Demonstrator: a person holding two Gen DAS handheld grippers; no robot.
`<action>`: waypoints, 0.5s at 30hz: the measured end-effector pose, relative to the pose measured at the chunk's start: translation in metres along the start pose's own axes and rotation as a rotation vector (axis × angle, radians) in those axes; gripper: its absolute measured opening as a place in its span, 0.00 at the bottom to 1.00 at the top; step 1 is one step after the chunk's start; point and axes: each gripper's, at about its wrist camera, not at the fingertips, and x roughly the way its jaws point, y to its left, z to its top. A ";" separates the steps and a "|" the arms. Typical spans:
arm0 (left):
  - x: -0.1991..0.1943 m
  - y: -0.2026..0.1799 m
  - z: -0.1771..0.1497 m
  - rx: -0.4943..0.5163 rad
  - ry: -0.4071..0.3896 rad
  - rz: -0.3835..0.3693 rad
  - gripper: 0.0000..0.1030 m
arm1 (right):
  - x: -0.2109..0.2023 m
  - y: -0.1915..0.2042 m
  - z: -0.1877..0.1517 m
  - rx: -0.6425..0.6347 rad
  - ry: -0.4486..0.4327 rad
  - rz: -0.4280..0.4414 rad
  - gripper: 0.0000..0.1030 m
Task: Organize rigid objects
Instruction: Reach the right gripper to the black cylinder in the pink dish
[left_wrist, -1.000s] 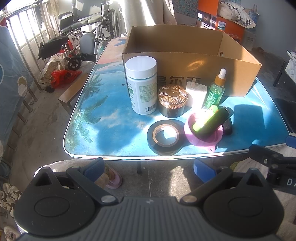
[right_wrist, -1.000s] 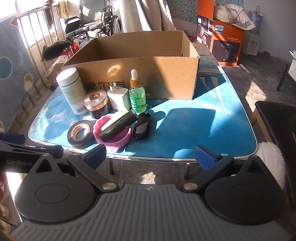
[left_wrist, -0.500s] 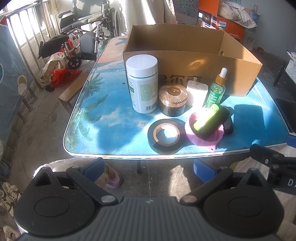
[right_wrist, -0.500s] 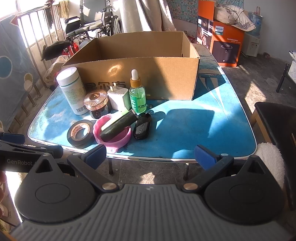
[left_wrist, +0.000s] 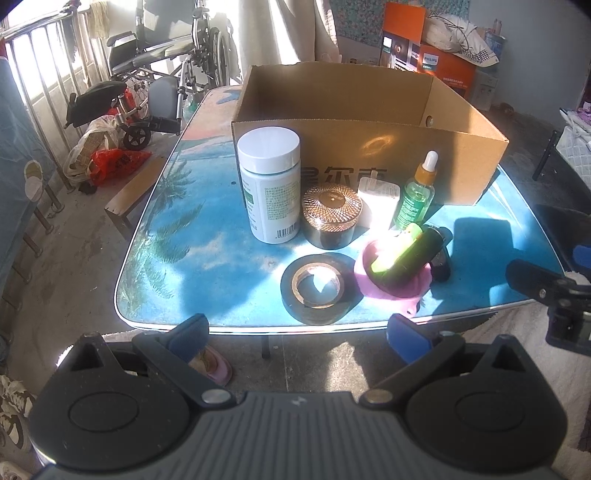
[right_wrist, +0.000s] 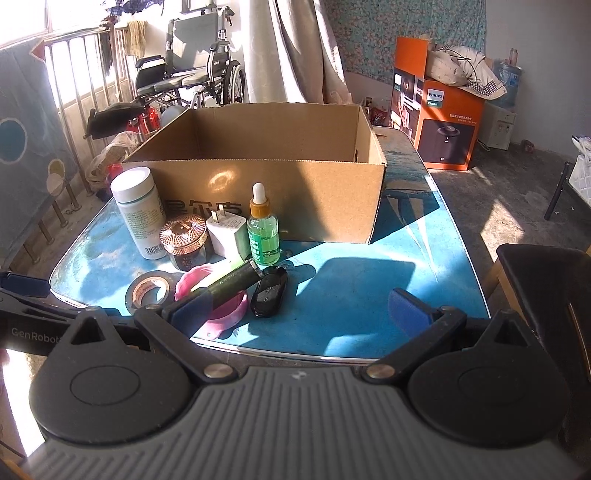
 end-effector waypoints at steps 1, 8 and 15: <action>-0.001 -0.001 0.002 0.005 -0.016 -0.014 1.00 | 0.001 -0.003 0.001 0.011 0.006 0.010 0.99; -0.005 -0.011 0.010 0.047 -0.182 -0.182 1.00 | 0.017 -0.043 0.004 0.220 0.035 0.214 0.99; 0.013 -0.037 0.020 0.167 -0.199 -0.256 0.92 | 0.037 -0.052 0.002 0.283 -0.009 0.340 0.99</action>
